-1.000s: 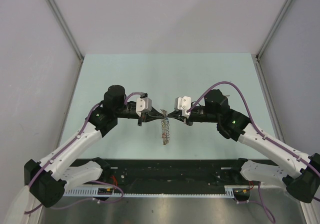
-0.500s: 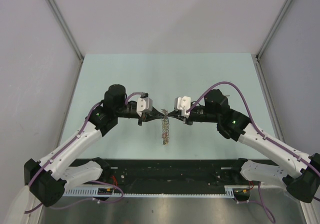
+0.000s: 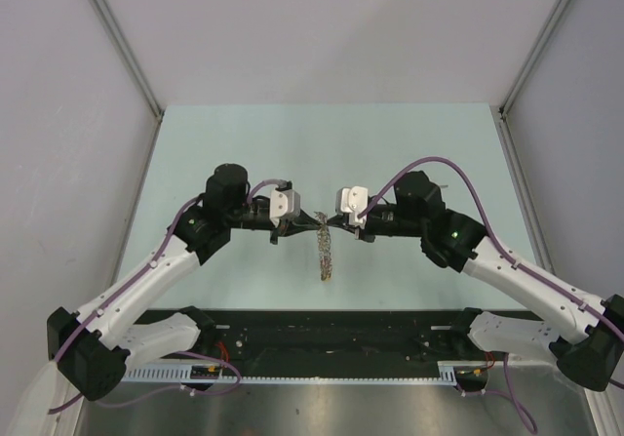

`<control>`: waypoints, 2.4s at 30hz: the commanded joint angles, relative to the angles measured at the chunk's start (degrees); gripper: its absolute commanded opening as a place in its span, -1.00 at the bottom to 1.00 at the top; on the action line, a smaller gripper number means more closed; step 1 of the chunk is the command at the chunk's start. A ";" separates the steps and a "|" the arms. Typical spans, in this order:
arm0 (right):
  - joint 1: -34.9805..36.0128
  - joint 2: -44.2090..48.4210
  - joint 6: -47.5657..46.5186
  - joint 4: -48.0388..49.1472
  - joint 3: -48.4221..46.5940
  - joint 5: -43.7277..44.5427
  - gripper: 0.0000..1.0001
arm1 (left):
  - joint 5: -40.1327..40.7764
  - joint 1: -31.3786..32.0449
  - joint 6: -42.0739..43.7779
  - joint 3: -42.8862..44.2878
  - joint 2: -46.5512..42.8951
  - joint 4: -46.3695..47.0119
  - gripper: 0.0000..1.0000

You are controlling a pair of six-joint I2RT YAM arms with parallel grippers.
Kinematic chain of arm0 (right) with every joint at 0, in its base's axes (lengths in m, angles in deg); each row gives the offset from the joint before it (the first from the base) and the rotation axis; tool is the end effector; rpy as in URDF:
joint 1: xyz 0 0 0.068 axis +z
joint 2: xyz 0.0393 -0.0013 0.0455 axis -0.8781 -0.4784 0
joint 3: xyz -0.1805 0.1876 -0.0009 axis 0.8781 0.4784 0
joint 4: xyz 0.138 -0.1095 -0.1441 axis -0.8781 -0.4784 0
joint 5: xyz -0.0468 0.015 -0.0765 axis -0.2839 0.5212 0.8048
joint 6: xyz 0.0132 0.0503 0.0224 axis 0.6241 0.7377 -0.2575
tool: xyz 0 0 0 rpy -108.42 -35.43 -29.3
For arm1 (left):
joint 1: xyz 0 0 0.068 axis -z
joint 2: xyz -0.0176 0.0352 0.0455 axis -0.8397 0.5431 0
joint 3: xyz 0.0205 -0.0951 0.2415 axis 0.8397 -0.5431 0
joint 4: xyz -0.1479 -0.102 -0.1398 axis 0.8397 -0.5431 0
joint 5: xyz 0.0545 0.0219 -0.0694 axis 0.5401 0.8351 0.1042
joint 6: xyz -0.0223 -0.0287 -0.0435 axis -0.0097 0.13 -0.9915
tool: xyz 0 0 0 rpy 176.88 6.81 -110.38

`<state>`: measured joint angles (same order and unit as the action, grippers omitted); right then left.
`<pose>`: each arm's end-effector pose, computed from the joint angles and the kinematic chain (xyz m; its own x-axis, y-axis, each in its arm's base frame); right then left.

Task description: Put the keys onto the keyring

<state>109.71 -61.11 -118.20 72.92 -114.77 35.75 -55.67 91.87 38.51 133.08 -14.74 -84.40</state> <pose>0.1283 0.1724 0.3463 0.3349 -0.3134 -0.8886 -0.9203 0.0937 -0.3799 0.1463 -0.1392 0.3247 0.1604 0.2240 -0.9613 0.9863 0.0015 0.1649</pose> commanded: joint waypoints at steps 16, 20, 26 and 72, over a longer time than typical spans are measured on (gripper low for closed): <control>-2.85 2.89 1.93 -1.41 -4.20 -1.61 -0.60 | -1.14 0.83 -3.36 -0.27 -2.24 6.84 -1.00; -3.82 3.34 2.63 -1.86 -3.59 -3.10 -0.56 | -1.05 0.83 -3.89 -0.71 -2.51 7.81 -1.00; -4.17 3.25 2.55 -1.33 -3.41 -5.13 -0.53 | -0.61 0.83 -4.16 -0.79 -2.42 8.07 -0.99; 0.75 1.93 -2.99 -0.98 -3.41 0.93 -1.00 | 2.81 0.66 -11.10 3.51 1.00 4.74 -1.00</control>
<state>109.01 -60.50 -119.53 70.47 -115.93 34.33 -53.07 92.35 29.83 132.44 -14.94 -80.57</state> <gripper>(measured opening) 0.009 0.007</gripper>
